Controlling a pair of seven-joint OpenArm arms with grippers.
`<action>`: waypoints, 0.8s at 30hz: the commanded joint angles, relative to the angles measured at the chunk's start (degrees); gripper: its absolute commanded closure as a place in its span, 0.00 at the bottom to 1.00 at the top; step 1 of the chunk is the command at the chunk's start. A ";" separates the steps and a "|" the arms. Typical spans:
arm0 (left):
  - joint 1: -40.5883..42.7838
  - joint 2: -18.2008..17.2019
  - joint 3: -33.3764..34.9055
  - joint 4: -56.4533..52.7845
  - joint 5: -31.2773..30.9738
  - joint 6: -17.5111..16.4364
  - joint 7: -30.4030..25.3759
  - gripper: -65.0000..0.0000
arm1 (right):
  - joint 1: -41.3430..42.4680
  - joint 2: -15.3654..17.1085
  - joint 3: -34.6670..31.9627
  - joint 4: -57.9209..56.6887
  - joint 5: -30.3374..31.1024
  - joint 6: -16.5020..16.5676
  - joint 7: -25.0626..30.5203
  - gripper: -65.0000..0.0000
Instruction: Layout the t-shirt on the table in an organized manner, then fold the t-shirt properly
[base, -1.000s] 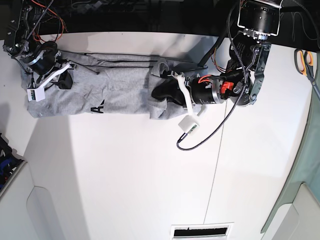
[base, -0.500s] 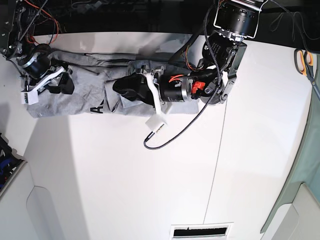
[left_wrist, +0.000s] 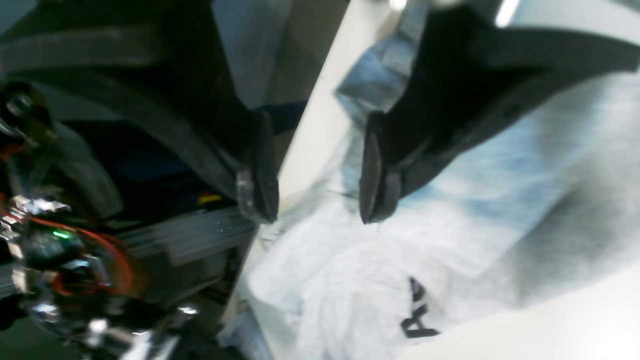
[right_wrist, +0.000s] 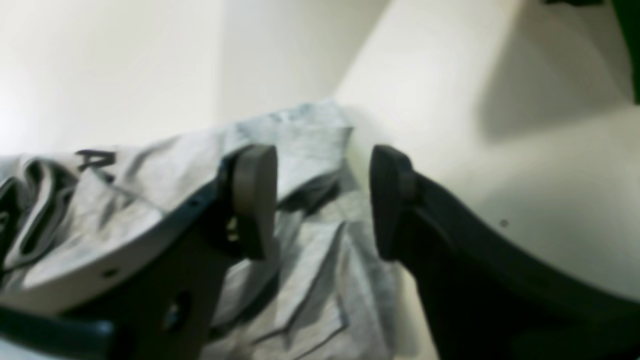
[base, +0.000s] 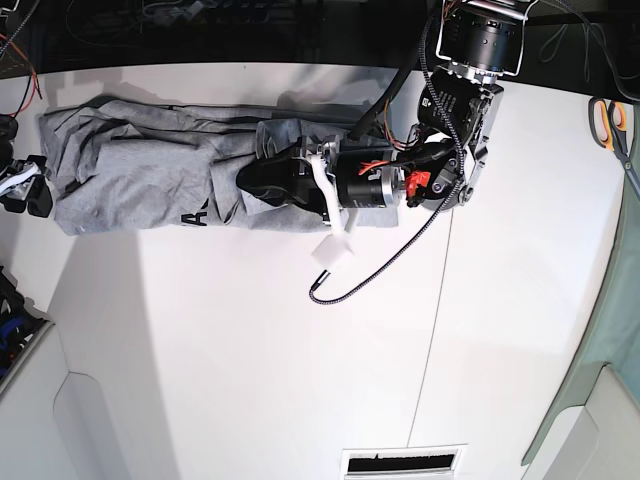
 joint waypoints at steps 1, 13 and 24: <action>-1.01 0.44 0.00 1.18 -2.40 -0.71 -0.20 0.54 | 1.92 2.03 0.39 -1.49 0.31 -0.17 1.57 0.54; -1.03 0.42 -0.02 4.61 -2.75 -0.71 0.22 0.54 | 17.53 6.10 -0.92 -30.18 0.22 5.35 1.27 0.40; -1.11 0.37 -1.49 5.60 -2.54 -0.71 0.22 0.54 | 17.05 6.08 -9.57 -31.17 9.75 6.82 -8.13 0.40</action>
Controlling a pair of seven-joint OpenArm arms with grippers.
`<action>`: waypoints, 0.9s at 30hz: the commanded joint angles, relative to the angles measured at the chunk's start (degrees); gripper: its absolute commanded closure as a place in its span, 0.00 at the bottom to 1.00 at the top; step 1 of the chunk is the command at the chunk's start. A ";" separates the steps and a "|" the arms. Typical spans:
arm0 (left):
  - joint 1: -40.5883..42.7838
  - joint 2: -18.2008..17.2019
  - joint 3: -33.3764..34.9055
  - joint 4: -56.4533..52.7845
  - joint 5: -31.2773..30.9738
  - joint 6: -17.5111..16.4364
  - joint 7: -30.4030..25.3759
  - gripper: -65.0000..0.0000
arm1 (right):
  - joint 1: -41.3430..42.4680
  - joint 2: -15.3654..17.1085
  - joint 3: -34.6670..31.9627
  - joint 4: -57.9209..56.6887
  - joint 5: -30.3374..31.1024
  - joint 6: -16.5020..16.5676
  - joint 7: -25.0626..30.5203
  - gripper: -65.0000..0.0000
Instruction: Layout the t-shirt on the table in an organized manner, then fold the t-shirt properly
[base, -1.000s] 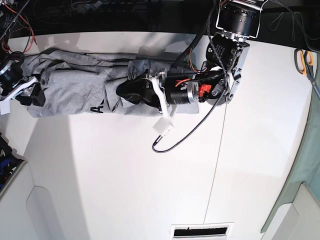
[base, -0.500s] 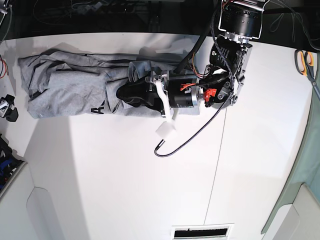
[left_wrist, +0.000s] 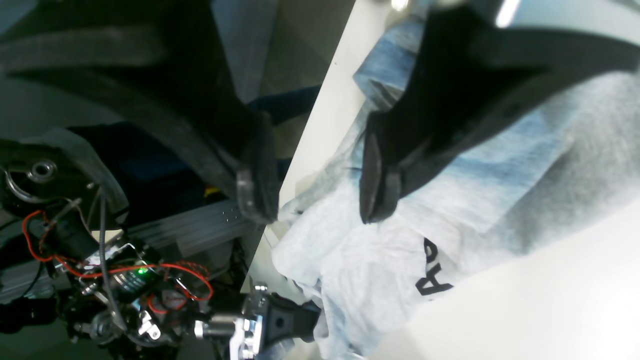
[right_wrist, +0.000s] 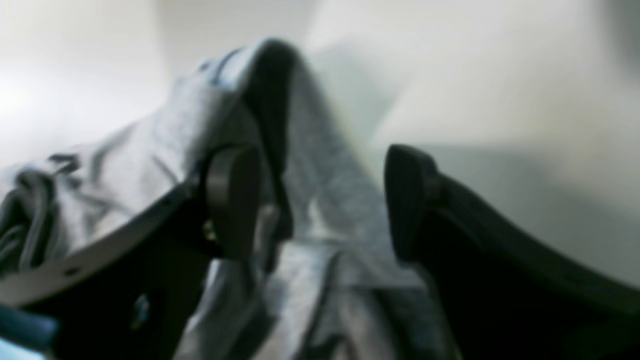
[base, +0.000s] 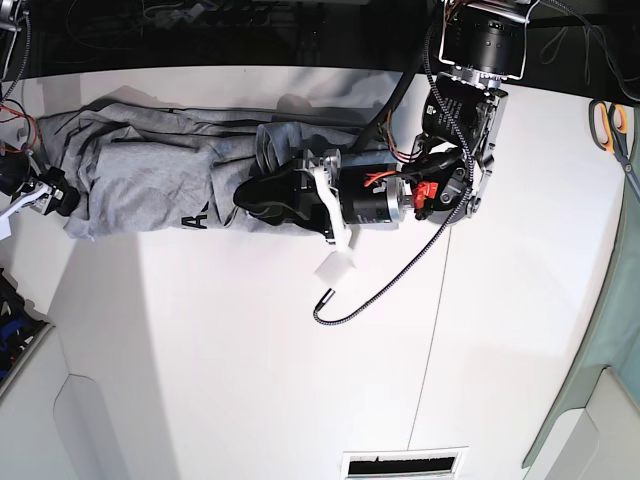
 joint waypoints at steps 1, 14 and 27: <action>-1.11 0.24 -0.72 1.09 -1.64 -0.71 -0.70 0.54 | 0.70 1.33 -0.09 0.81 1.14 0.42 -1.46 0.40; -1.09 -6.73 -2.64 4.04 -2.05 -0.71 -0.72 0.54 | -2.97 4.46 0.00 4.61 7.32 0.42 -6.82 0.40; -1.09 -8.11 -2.62 4.04 -2.49 -0.71 -1.01 0.54 | -2.78 5.55 0.28 4.61 11.39 0.85 -6.84 0.40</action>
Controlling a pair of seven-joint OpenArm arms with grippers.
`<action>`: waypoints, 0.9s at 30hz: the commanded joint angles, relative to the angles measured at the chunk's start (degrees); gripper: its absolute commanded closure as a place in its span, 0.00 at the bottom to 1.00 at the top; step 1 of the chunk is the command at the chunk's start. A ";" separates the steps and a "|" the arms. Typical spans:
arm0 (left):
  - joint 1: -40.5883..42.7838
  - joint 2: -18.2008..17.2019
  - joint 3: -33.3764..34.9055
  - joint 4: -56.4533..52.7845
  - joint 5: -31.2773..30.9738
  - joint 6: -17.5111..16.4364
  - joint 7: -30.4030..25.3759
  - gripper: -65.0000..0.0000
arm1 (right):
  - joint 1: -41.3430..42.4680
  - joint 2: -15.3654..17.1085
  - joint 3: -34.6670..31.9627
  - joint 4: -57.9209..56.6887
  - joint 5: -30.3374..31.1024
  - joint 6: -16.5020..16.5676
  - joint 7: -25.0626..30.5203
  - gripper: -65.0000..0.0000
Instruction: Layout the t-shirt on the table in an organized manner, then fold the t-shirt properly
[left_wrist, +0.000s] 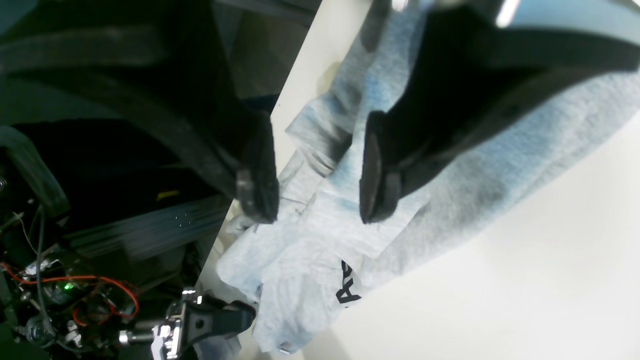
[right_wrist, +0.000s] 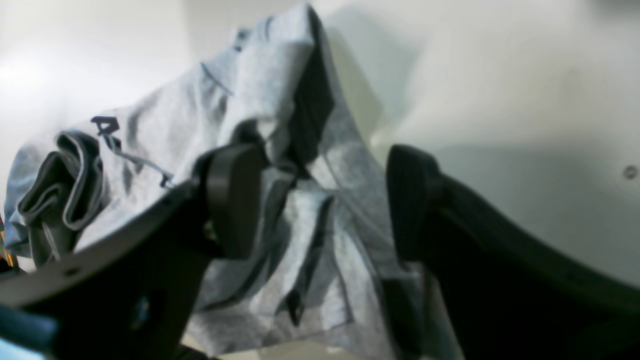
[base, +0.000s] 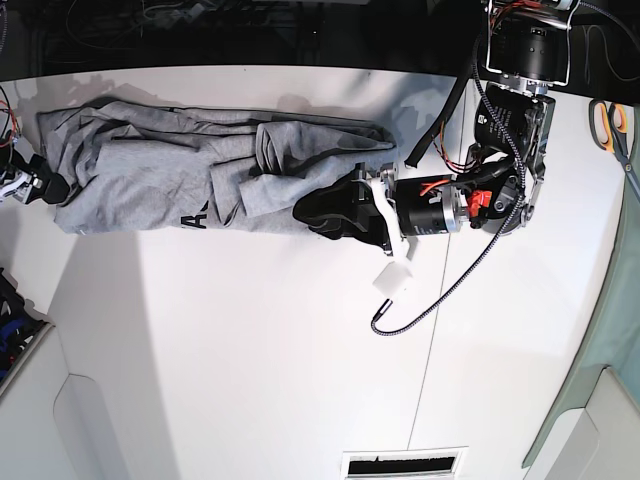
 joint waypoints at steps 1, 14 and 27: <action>-1.07 -0.13 -0.11 1.09 -1.66 -0.71 -1.22 0.54 | 0.74 0.59 0.50 0.87 0.81 0.68 0.66 0.40; -1.05 -0.15 -0.13 1.09 -1.62 -0.71 -1.25 0.54 | 0.57 -6.62 0.44 0.83 -3.37 0.63 0.44 0.40; -1.03 -0.81 -9.73 1.14 -1.79 -0.71 -1.14 0.54 | 0.66 -6.29 0.46 0.83 -4.94 0.57 3.02 1.00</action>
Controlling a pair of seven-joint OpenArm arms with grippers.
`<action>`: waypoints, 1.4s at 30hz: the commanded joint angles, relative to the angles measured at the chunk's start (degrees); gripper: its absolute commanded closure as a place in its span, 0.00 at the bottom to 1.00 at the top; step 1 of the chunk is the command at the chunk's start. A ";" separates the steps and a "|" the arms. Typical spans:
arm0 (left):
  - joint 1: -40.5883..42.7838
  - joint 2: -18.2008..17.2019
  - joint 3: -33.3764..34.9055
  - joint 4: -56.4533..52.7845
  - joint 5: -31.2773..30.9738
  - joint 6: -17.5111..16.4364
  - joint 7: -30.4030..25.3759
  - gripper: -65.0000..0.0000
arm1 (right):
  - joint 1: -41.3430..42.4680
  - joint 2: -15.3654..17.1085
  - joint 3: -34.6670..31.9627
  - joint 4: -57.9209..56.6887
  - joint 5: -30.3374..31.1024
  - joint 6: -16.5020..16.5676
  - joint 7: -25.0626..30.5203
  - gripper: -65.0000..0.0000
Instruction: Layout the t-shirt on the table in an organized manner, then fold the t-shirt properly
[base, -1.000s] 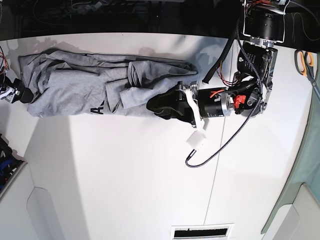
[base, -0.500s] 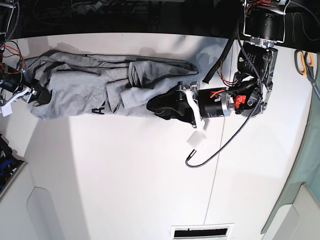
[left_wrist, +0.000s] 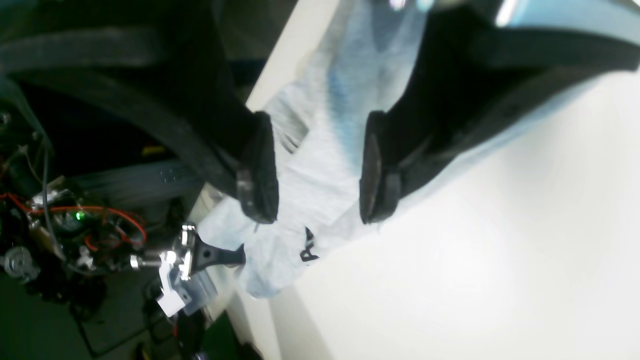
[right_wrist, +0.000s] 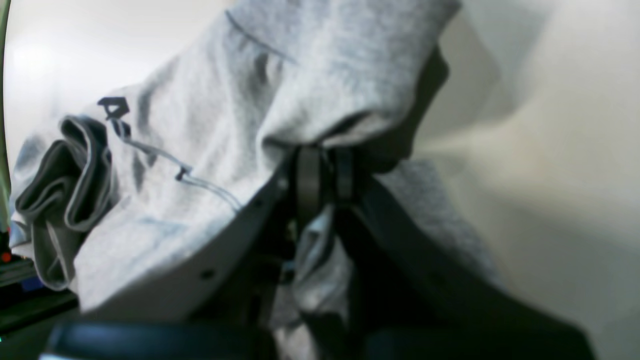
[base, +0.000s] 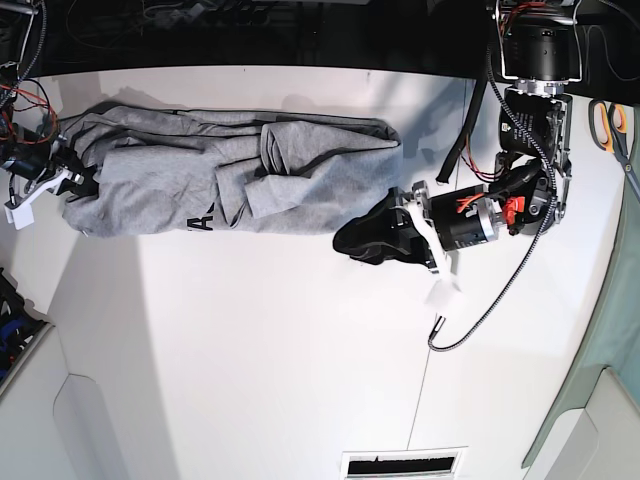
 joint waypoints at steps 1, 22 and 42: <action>-0.90 -0.87 -0.61 1.11 -1.68 -0.71 -0.63 0.54 | 0.74 1.25 0.13 0.63 0.02 0.15 0.72 1.00; 14.62 -2.91 -1.25 0.68 5.46 -0.71 -5.84 0.54 | -0.26 1.79 0.22 25.51 7.72 -0.90 -3.28 1.00; 15.02 0.50 -1.25 -2.93 7.93 -0.71 -7.34 0.54 | -10.45 -14.84 -12.13 45.00 4.46 -0.87 -1.84 1.00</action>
